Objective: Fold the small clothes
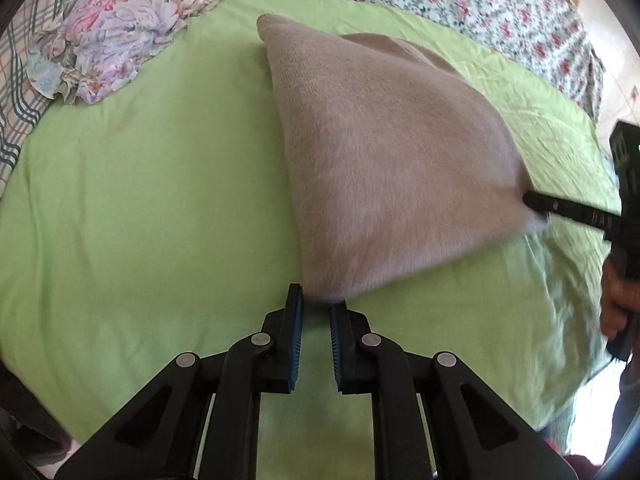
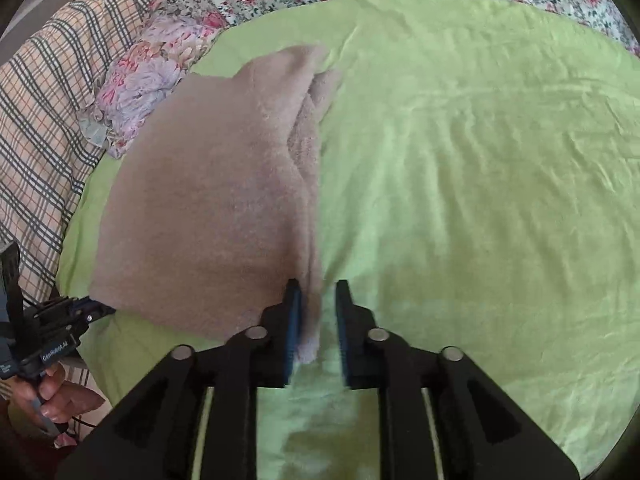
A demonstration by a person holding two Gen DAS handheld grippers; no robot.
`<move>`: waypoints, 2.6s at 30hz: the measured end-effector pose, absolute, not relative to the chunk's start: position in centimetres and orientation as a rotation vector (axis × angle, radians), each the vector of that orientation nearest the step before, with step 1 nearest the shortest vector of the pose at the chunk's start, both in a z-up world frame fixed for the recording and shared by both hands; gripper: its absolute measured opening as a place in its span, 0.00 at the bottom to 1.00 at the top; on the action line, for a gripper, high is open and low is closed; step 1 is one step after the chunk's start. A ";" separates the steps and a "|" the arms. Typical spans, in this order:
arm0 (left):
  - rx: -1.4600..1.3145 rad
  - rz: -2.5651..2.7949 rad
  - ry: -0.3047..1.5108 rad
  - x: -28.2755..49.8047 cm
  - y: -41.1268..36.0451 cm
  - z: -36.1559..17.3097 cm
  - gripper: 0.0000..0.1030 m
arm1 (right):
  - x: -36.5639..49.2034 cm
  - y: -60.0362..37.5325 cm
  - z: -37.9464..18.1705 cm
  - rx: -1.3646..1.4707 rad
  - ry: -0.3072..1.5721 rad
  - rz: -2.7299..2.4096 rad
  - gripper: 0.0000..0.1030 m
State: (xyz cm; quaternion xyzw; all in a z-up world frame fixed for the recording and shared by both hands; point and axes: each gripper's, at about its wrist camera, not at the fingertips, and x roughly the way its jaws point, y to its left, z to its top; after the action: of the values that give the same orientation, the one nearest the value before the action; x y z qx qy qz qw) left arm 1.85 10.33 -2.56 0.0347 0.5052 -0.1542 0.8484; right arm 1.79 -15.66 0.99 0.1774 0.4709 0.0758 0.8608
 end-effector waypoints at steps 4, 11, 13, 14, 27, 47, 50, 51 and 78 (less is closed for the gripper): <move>0.077 -0.354 1.034 0.9 11.3 -0.1 0.12 | 1.6 -16.0 4.1 0.357 0.908 0.140 0.22; 0.043 -0.449 0.981 4.0 7.7 1.4 0.12 | 7.8 -12.1 5.8 0.312 0.851 0.277 0.22; 0.074 -0.434 1.011 5.0 6.6 -0.2 0.13 | 9.5 -11.7 4.4 0.269 0.901 0.252 0.22; 0.080 -0.430 1.025 5.3 6.3 -0.9 0.13 | 10.1 -11.5 3.6 0.239 0.919 0.238 0.21; 0.088 -0.397 1.023 5.0 6.3 -1.9 0.13 | 5.5 -12.4 4.5 0.264 0.891 0.243 0.44; 0.088 -0.420 1.020 3.3 7.2 -2.3 0.15 | 1.6 -11.2 1.1 0.209 0.945 0.237 0.36; 0.086 -0.426 1.020 3.1 7.4 -2.3 0.15 | 1.6 -10.9 1.2 0.201 0.943 0.225 0.36; 0.083 -0.428 1.020 3.1 7.6 -2.3 0.15 | 1.5 -10.9 1.2 0.199 0.942 0.223 0.36; -0.139 -0.357 1.025 14.8 10.7 0.6 0.51 | 22.1 -16.8 3.0 0.547 0.893 0.178 0.08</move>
State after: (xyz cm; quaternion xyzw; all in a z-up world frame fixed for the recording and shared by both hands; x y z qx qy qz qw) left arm 14.80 10.65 0.60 -0.0661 0.4871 -0.1698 0.8541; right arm 22.14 -16.82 2.96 0.2610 0.4257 0.0850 0.8622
